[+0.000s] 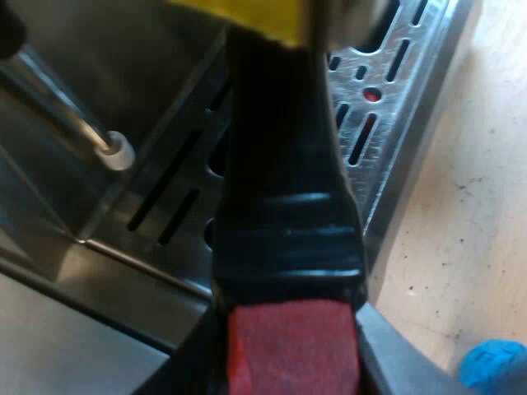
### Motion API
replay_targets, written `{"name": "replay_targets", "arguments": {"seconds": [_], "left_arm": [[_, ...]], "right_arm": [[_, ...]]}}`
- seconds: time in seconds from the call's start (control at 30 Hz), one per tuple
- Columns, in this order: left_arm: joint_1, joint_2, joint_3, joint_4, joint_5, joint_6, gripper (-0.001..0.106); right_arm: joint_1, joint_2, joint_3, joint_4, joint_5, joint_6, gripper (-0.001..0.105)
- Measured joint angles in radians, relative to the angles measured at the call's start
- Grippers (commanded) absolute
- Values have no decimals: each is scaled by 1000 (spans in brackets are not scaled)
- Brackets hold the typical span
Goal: Put the handle in the coffee machine
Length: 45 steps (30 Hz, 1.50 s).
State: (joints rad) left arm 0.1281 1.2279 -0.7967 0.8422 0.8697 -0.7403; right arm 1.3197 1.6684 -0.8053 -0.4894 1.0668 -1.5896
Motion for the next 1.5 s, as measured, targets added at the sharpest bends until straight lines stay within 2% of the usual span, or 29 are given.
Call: {"name": "replay_targets", "arguments": {"seconds": [0.77, 0.93, 1.1, 1.5], "left_arm": [[12, 0, -20, -14, 14, 0, 0], [26, 0, -21, -14, 54, 0, 0], [27, 0, -23, 19, 83, -7, 0], [27, 10, -65, 56, 67, 11, 0]], "right_arm": [[0, 0, 0, 0, 0, 0, 64], [-5, 0, 0, 0, -6, 0, 64], [-39, 0, 0, 0, -61, 2, 64], [-112, 29, 0, -17, -160, 6, 60]]}}
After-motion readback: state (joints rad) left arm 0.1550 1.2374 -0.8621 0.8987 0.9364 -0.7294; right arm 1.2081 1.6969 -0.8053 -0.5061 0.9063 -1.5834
